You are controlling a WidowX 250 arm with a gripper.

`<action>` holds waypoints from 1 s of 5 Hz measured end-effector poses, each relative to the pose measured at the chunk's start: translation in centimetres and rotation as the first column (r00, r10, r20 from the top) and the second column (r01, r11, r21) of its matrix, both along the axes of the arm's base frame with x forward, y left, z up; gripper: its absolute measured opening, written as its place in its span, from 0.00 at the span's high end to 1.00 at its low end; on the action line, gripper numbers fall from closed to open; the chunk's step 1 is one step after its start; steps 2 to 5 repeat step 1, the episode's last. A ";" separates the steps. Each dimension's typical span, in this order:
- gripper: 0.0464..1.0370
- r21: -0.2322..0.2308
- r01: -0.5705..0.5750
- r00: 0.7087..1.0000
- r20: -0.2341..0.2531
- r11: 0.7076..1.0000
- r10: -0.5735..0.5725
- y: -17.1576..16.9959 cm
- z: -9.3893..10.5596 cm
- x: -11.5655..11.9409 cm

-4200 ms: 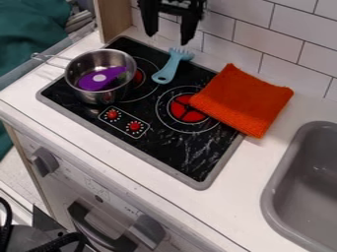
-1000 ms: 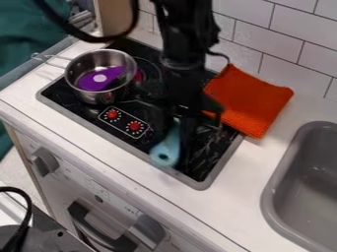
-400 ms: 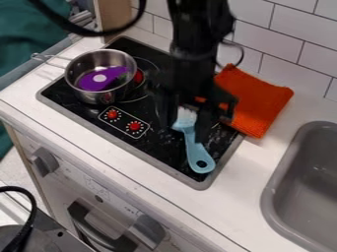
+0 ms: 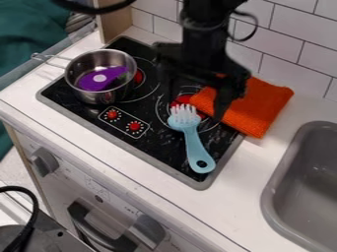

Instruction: Picked up the brush and place it below the orange clothe

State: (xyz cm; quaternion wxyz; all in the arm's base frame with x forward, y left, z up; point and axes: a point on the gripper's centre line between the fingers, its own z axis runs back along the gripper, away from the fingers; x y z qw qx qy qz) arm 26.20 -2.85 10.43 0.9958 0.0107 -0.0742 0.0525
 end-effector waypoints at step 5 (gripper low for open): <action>0.04 0.002 -0.031 0.999 0.015 1.000 0.031 -0.6 0.9 0.9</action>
